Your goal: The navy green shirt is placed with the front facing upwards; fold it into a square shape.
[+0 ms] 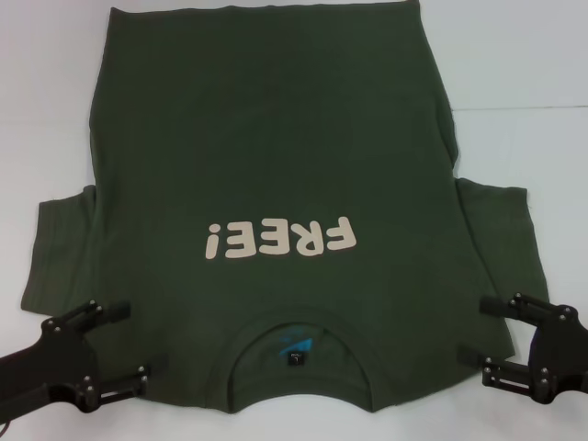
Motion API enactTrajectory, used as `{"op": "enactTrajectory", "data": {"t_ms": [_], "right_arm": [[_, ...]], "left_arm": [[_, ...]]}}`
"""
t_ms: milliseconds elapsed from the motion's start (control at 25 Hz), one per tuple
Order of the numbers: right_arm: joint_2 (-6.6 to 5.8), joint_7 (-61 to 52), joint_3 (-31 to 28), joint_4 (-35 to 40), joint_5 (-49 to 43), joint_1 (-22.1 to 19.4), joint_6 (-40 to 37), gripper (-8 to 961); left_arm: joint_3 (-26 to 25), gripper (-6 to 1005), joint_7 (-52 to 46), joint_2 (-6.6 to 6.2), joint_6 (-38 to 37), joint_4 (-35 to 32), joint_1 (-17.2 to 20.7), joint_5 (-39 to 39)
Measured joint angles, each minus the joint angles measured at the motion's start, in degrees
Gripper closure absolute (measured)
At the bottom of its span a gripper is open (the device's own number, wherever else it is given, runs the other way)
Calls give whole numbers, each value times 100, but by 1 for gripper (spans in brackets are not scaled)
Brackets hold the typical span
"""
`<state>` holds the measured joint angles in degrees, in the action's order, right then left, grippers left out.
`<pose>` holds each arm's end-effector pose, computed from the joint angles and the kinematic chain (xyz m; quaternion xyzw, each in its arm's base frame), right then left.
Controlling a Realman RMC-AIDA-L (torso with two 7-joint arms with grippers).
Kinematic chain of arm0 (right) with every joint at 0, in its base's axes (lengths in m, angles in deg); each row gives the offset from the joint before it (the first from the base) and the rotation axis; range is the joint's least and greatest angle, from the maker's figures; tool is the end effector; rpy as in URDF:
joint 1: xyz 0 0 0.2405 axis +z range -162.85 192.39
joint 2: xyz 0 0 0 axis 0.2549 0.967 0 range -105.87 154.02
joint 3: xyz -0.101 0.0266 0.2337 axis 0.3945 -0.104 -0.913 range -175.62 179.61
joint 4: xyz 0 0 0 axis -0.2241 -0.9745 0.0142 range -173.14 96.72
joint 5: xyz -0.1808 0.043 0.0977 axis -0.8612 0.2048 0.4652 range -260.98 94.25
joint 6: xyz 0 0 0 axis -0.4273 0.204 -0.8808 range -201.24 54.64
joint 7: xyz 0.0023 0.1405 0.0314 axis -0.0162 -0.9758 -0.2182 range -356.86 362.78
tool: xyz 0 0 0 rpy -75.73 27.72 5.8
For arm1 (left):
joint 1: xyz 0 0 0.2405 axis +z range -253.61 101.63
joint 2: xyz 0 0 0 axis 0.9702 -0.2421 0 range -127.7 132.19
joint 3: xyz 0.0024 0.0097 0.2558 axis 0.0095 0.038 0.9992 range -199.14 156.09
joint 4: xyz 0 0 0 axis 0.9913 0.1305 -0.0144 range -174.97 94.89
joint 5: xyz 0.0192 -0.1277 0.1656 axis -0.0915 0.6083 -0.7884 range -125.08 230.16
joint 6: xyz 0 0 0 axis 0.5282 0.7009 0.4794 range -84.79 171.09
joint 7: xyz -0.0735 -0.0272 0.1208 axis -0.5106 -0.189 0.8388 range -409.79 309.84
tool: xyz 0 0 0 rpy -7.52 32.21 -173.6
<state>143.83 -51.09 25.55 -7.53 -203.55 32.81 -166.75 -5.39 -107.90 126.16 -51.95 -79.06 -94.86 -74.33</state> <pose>0.3385 0.2470 -0.0016 -0.9208 0.1909 0.2542 0.2259 -0.3353 0.2480 0.0012 -0.9172 -0.2092 -0.2401 0.2394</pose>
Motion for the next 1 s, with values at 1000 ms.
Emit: {"op": "enactTrajectory", "data": {"t_ms": [1000], "right_arm": [[-2, -39, -53, -115, 13, 103, -60, 152]], "left_arm": [[-398, 80, -4963, -568, -241, -897, -281, 15]]}}
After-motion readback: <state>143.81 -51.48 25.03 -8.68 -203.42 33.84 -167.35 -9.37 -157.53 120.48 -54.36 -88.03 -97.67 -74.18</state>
